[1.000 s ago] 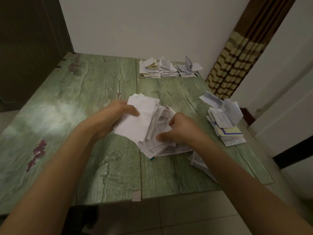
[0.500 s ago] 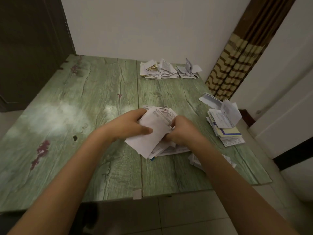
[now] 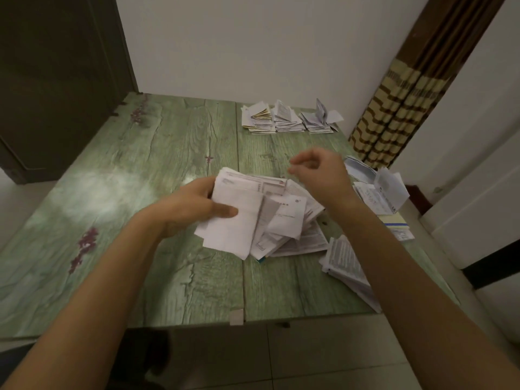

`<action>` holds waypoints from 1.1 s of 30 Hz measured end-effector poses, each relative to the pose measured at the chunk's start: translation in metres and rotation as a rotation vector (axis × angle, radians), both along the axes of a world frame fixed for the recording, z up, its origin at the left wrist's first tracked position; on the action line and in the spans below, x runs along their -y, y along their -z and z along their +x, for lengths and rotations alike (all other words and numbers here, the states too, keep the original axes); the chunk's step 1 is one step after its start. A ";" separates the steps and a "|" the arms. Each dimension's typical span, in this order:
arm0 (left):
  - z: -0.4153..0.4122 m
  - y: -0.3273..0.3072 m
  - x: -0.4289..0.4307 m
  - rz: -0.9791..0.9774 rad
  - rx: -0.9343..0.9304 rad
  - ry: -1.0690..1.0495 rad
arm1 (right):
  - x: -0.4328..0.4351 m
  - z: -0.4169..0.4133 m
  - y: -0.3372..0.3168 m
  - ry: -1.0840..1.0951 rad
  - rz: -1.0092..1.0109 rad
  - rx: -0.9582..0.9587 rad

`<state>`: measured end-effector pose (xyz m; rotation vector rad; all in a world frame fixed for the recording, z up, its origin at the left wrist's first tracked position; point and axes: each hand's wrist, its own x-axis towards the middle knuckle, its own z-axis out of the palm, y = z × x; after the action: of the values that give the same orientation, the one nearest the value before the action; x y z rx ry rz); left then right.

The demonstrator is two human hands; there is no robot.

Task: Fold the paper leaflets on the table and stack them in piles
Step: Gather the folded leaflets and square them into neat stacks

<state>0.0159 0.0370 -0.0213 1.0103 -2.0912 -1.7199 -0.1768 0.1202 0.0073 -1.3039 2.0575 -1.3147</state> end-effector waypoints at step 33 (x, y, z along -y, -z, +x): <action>0.023 -0.010 0.001 0.376 -0.454 -0.511 | 0.047 0.127 0.037 -0.094 0.002 0.325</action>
<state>0.0385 0.0356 -0.0109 1.0111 -1.1391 -1.8654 -0.0494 0.0737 -0.0300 -1.0877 1.7553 -1.3787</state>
